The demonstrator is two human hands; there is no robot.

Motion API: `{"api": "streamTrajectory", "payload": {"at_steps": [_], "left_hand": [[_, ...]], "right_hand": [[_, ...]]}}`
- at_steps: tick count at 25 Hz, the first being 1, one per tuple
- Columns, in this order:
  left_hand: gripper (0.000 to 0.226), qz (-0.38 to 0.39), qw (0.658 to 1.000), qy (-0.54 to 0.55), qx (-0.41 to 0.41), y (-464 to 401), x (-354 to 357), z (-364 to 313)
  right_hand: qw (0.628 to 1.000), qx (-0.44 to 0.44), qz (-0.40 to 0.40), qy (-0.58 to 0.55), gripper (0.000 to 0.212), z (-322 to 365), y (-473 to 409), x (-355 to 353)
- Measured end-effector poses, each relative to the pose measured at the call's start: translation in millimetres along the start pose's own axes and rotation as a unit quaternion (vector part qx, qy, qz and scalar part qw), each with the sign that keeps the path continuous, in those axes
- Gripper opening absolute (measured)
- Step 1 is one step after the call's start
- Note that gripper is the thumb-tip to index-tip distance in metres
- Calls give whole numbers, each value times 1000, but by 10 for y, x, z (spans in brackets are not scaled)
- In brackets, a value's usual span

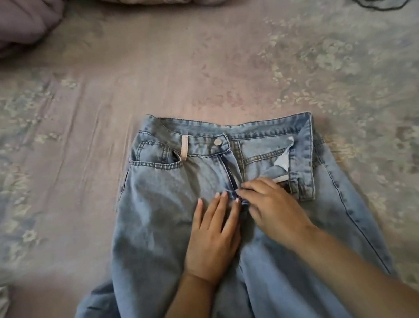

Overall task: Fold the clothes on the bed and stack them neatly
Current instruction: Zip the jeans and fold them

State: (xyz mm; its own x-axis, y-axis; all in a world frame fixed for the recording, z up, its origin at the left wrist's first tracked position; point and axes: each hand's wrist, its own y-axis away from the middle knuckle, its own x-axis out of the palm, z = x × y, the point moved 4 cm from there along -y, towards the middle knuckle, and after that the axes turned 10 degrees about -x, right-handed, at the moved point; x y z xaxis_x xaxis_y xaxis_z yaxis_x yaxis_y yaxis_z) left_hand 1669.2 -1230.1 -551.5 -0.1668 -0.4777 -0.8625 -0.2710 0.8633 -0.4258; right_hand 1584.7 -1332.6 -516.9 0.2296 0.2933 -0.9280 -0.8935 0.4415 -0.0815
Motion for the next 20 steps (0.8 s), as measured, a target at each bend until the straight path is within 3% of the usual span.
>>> {"api": "streamTrajectory", "payload": {"at_steps": [3, 5, 10, 14, 20], "left_hand": [[36, -7, 1000, 6, 12, 42, 41, 21], [34, -14, 1000, 1, 18, 44, 45, 26], [34, -14, 1000, -5, 14, 40, 55, 18], [34, -14, 1000, -11, 17, 44, 53, 17], [39, -10, 1000, -12, 13, 37, 28, 25]], "right_hand": [[990, 75, 11, -123, 26, -120, 6, 75], [984, 98, 1, -147, 23, -134, 57, 92], [999, 15, -21, -25, 5, -47, 41, 8], [988, -14, 139, -58, 18, -97, -204, -57], [929, -86, 359, -17, 23, -114, -563, -90]]}}
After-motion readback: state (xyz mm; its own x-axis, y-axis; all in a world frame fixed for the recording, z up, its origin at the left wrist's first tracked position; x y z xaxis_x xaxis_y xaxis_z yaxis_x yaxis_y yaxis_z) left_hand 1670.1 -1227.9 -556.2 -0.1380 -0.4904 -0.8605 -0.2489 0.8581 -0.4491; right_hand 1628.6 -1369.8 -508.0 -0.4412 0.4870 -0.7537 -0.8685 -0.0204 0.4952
